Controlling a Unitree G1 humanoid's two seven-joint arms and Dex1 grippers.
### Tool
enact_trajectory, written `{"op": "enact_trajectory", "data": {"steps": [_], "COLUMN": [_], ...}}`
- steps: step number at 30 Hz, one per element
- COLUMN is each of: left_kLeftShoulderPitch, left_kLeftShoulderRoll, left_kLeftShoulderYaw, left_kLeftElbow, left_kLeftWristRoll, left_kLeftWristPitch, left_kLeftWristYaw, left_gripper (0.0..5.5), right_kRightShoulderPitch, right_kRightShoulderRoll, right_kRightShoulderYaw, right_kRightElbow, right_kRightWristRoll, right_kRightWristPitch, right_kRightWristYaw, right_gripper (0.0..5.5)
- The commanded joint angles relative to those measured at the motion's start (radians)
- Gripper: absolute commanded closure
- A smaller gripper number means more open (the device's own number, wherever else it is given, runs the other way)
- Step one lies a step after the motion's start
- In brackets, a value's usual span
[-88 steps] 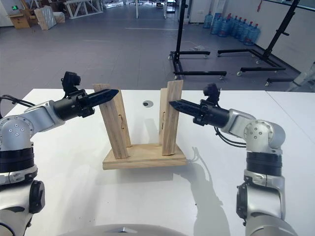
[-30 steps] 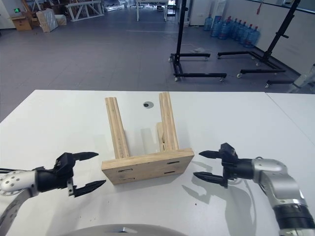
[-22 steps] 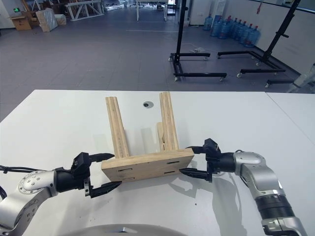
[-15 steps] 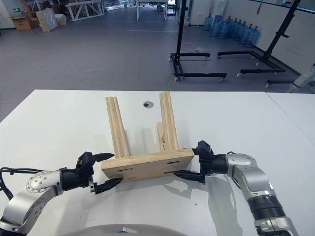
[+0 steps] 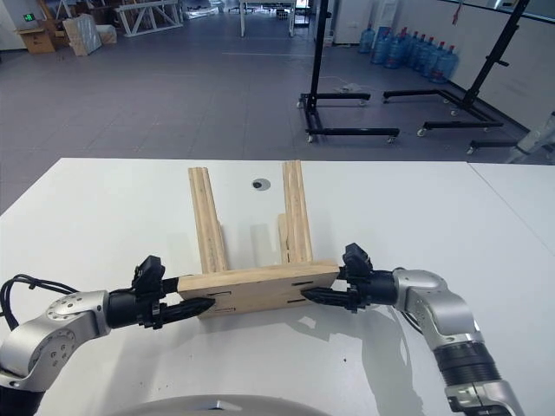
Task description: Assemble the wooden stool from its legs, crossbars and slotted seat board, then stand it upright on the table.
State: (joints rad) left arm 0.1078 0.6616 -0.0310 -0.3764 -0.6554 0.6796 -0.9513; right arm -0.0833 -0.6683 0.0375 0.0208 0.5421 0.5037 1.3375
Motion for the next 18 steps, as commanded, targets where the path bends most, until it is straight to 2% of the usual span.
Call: {"op": "enact_trajectory", "data": {"steps": [1, 5, 9, 13, 18], "left_kLeftShoulderPitch": [-0.062, -0.141, -0.317, -0.576, -0.797], "left_kLeftShoulderRoll": [0.032, 0.015, -0.022, -0.122, -0.274], "left_kLeftShoulderYaw": [-0.012, 0.027, 0.132, 0.255, 0.385], "left_kLeftElbow": [-0.017, -0.035, 0.042, 0.249, 0.459], "left_kLeftWristRoll": [-0.044, -0.158, -0.313, -0.422, -0.462], "left_kLeftWristPitch": [0.083, 0.215, 0.397, 0.588, 0.747], "left_kLeftWristYaw": [-0.019, 0.009, 0.118, 0.361, 0.676], "left_gripper": [2.86, 3.03, 3.11, 3.15, 3.15], "right_kRightShoulderPitch": [-0.030, -0.092, -0.234, -0.480, -0.770], "right_kRightShoulderRoll": [-0.029, -0.026, -0.010, 0.101, 0.278], "right_kRightShoulderYaw": [-0.021, -0.046, -0.107, -0.226, -0.444], "right_kRightElbow": [-0.086, -0.139, -0.115, 0.054, 0.350], "right_kRightWristRoll": [0.085, 0.181, 0.311, 0.389, 0.332], "right_kRightWristPitch": [0.117, 0.275, 0.532, 0.825, 1.093], "right_kRightWristYaw": [0.002, -0.033, -0.142, -0.402, -0.744], "right_gripper": [2.93, 3.03, 3.11, 3.25, 3.31]}}
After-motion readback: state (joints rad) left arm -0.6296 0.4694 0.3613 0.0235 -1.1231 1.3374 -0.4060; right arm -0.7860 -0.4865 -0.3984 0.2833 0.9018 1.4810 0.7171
